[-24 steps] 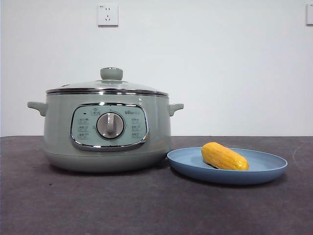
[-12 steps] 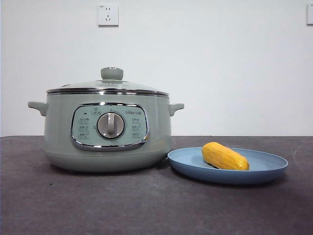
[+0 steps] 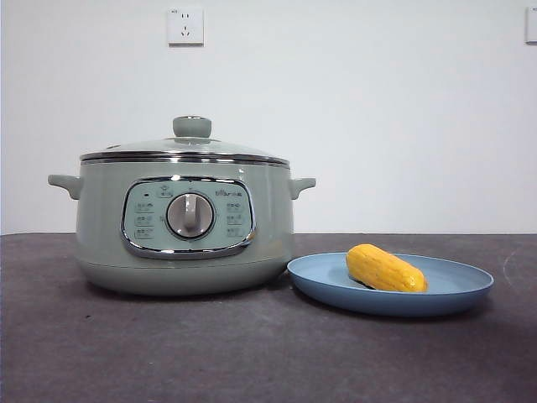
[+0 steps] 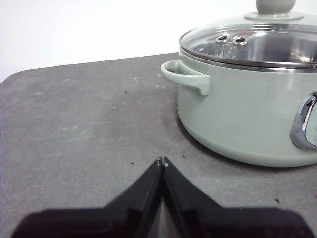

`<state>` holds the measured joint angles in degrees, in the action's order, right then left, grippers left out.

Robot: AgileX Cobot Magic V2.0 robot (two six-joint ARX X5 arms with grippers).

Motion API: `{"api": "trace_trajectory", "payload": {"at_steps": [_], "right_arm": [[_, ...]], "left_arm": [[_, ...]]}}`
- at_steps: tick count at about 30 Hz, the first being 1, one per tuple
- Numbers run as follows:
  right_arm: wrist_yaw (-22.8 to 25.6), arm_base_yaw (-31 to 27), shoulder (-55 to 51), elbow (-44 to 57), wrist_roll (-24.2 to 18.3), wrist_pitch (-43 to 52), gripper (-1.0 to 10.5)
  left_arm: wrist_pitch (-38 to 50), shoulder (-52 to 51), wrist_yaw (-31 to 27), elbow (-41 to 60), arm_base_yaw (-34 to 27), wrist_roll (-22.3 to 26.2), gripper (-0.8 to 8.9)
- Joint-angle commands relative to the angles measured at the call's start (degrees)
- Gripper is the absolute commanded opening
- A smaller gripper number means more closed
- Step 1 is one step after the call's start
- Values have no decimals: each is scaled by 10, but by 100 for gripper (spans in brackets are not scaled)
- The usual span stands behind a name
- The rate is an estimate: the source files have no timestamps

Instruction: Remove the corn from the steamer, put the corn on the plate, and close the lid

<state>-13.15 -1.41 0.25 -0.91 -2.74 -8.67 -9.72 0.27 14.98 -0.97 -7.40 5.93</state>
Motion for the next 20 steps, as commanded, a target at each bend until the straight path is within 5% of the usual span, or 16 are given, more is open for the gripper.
{"api": "trace_trajectory", "payload": {"at_steps": [1, 20], "right_arm": [[0, 1, -2, 6, 1, -8, 2], [0, 1, -2, 6, 5, -7, 2]], "left_arm": [[2, -1, 1, 8, -2, -4, -2], [3, -1, 1, 8, -2, -4, -2]]}}
